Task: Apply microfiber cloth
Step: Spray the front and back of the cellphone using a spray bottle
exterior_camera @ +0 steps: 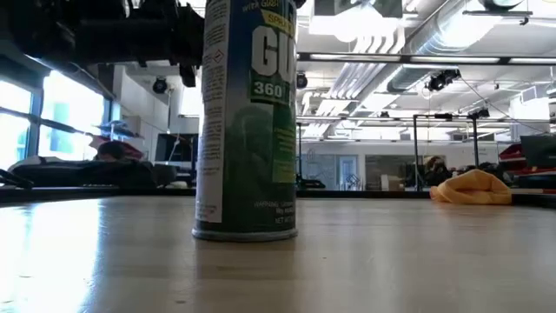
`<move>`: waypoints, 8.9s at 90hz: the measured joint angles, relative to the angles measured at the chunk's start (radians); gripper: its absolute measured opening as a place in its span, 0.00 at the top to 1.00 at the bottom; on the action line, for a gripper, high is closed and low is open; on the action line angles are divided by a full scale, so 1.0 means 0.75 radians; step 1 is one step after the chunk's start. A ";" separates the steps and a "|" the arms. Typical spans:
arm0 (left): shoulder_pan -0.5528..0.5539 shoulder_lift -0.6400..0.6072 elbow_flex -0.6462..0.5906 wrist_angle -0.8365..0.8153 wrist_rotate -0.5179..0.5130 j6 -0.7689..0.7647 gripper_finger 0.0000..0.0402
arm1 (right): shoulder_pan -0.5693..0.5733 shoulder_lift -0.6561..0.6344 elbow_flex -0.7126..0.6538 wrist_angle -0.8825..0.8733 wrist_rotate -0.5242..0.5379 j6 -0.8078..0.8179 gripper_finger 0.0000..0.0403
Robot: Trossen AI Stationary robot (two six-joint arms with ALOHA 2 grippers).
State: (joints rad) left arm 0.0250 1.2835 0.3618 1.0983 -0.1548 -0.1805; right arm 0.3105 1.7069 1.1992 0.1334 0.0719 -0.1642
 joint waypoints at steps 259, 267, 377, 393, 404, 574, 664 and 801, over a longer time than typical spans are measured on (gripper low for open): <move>-0.006 -0.008 0.001 -0.005 0.016 0.001 0.96 | -0.155 -0.007 0.036 -0.120 -0.418 -0.058 1.00; -0.021 -0.031 0.001 -0.002 0.018 0.002 0.96 | -0.155 -0.009 0.038 -0.143 -0.411 -0.040 1.00; -0.062 0.127 0.001 0.204 -0.058 0.153 0.96 | -0.149 -0.008 0.030 -0.172 -0.405 0.011 1.00; -0.062 0.195 0.001 0.335 -0.062 0.165 0.96 | -0.146 -0.008 0.020 -0.168 -0.397 0.038 1.00; -0.062 0.216 0.001 0.340 -0.074 0.164 0.96 | -0.139 -0.008 0.019 -0.163 -0.382 0.034 1.00; -0.172 -0.007 0.102 0.098 -0.105 0.672 0.96 | -0.109 -0.030 0.101 -0.241 -0.342 -0.034 1.00; -0.268 0.301 0.153 -0.159 -0.424 2.540 0.96 | 0.016 -0.058 0.098 -0.281 0.108 -0.043 1.00; -0.811 0.368 0.244 -0.314 -0.636 2.583 0.96 | -0.057 -0.294 -0.382 0.332 0.181 0.114 1.00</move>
State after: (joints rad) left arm -0.5830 1.5593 0.5451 0.8625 -0.6320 1.7569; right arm 0.2680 1.4860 0.9127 0.3826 0.2074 -0.0784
